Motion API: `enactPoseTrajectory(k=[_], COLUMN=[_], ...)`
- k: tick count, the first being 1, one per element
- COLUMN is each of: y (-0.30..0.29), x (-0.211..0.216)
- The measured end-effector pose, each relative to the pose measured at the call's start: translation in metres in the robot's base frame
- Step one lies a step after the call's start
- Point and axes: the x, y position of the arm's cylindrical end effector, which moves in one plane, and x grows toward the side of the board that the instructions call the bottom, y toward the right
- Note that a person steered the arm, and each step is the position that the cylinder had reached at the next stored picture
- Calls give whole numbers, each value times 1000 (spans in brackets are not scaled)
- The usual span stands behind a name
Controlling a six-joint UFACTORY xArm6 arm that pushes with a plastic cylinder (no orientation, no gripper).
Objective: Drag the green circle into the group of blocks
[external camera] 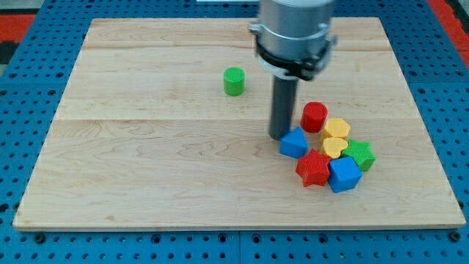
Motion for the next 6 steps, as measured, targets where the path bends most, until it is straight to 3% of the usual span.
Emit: enactPoseTrajectory(k=[1,5,6], y=[-15,-141,-140], x=[4,-109,-133])
